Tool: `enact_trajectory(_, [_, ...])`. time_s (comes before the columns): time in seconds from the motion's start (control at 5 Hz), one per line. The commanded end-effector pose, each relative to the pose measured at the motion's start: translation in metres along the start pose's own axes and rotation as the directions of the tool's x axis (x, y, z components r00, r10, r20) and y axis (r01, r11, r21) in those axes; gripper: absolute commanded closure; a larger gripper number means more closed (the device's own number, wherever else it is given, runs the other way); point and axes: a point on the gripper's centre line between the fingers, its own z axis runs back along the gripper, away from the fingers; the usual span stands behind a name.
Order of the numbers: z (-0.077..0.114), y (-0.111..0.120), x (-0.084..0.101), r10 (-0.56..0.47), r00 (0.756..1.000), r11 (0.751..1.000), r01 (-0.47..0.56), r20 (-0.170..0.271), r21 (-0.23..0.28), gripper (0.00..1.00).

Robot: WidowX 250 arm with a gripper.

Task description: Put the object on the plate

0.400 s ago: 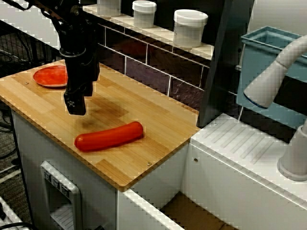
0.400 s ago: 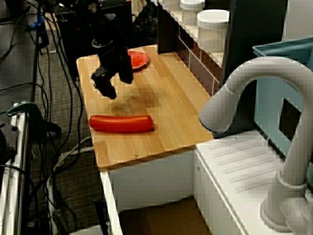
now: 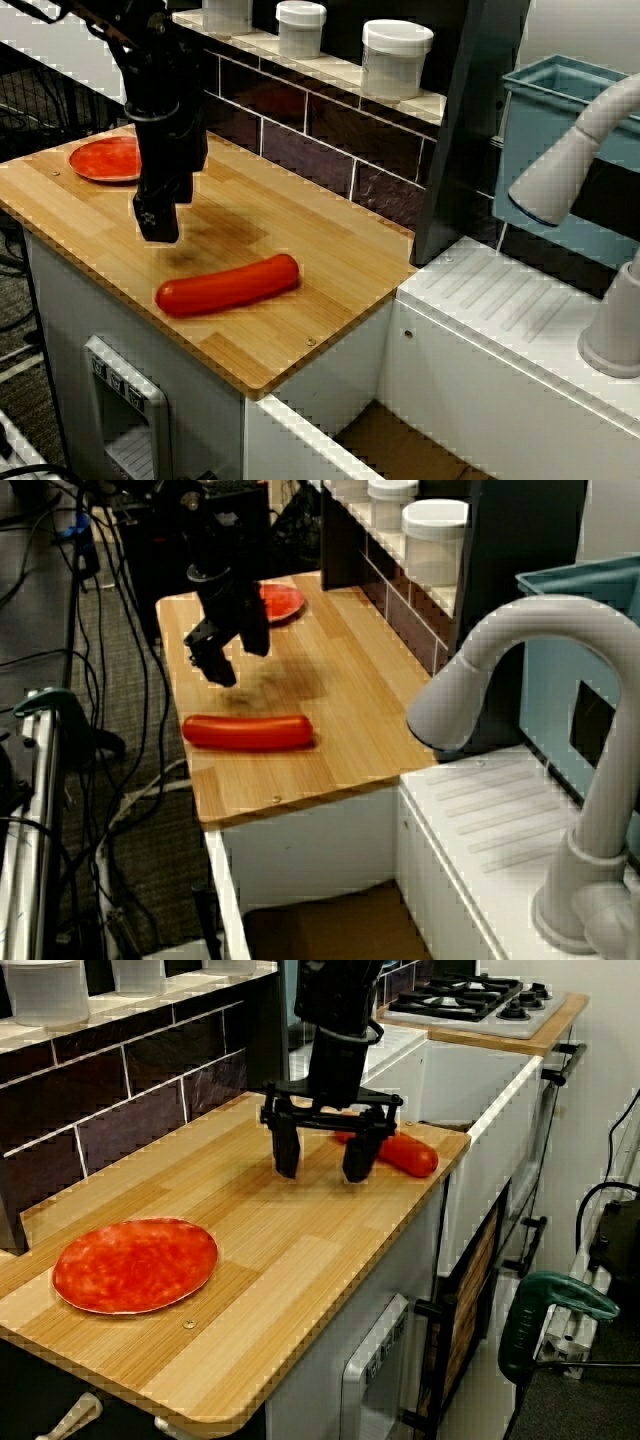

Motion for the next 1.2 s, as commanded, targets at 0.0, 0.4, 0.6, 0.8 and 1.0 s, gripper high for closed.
enact_trajectory(0.0, [0.056,-0.029,0.039,-0.003,0.999,0.998,0.005,0.042,-0.061,0.0])
enact_trajectory(0.4, [0.069,-0.053,0.064,0.231,0.97,0.971,-0.225,0.079,-0.076,0.0])
enact_trajectory(0.6, [0.052,-0.055,0.071,0.374,0.927,0.924,-0.369,0.029,-0.097,0.0])
enact_trajectory(0.8, [0.038,-0.051,0.073,0.482,0.876,0.873,-0.481,-0.011,-0.087,0.0])
enact_trajectory(1.0, [0.025,-0.048,0.072,0.513,0.858,0.852,-0.514,-0.03,-0.099,0.0])
